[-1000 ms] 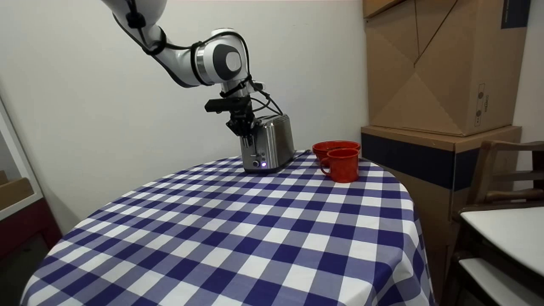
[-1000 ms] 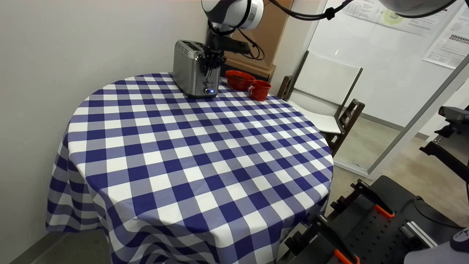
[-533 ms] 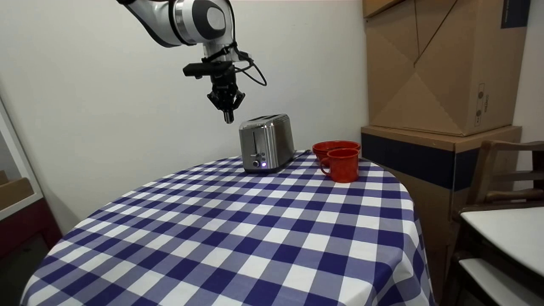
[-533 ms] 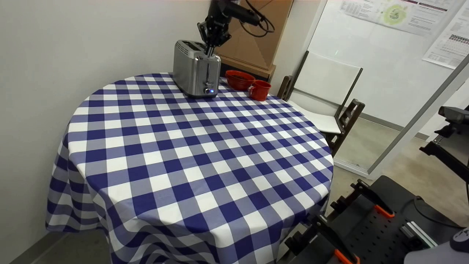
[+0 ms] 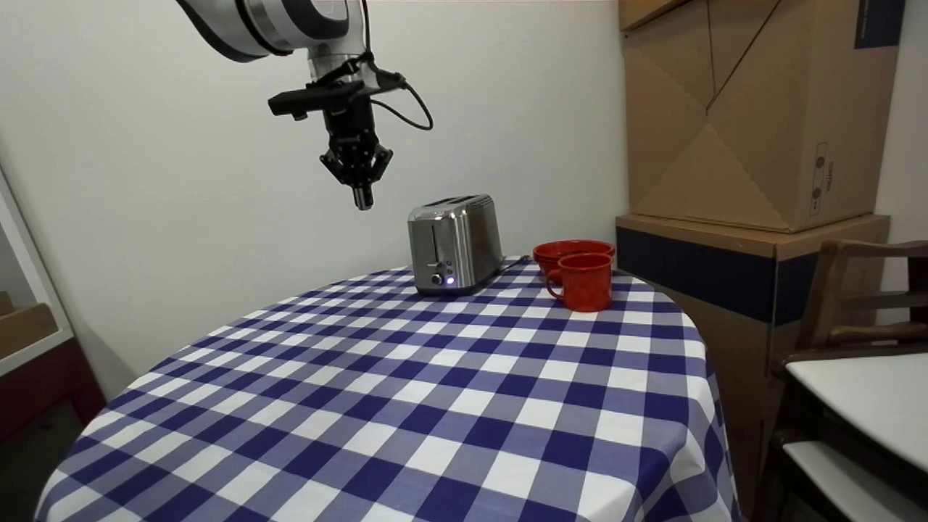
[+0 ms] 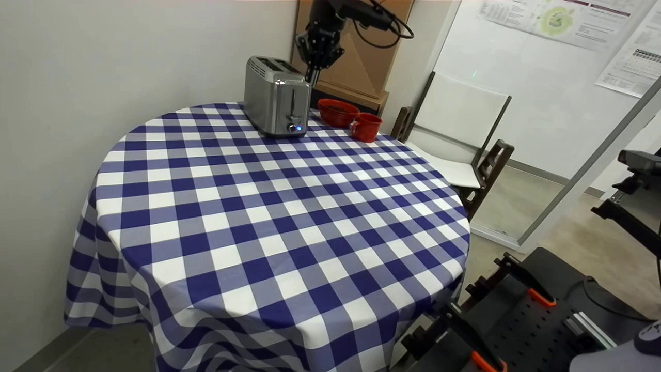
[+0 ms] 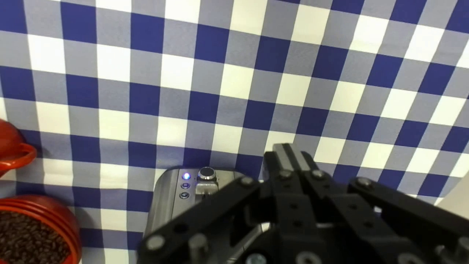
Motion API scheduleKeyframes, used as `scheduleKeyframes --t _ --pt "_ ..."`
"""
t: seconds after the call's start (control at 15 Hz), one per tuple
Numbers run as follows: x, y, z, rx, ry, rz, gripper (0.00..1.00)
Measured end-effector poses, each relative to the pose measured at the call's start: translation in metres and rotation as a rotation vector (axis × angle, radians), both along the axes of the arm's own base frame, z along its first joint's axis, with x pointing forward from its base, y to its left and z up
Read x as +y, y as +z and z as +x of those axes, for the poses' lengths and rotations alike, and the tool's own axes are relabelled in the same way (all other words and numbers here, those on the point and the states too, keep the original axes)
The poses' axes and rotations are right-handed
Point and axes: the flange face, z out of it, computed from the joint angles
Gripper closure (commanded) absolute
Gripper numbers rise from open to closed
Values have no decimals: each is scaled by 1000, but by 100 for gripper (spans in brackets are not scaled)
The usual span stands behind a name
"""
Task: Push the toaster lever down
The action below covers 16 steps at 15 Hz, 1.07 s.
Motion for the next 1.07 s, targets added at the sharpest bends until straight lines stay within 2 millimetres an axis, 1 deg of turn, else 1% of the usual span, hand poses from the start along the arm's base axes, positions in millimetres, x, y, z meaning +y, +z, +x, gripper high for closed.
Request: scheduleKeyframes --t 0.2,0.4,0.53,0.6,0.67,0.73,0.93,1.07 --pt "-1 16 -25 -72 25 -32 47" --pt "-5 32 -59 -115 21 -41 24" --pt "-11 37 -85 -120 13 -46 11" --pt "-17 37 -96 -112 2 -49 3" --pt "-26 34 -104 -103 -12 -52 0" --pt "-36 29 -109 -99 -29 -55 0" --pt "-69 8 -118 -113 -86 -65 0" --pt "-82 -5 -122 -118 -111 -66 0"
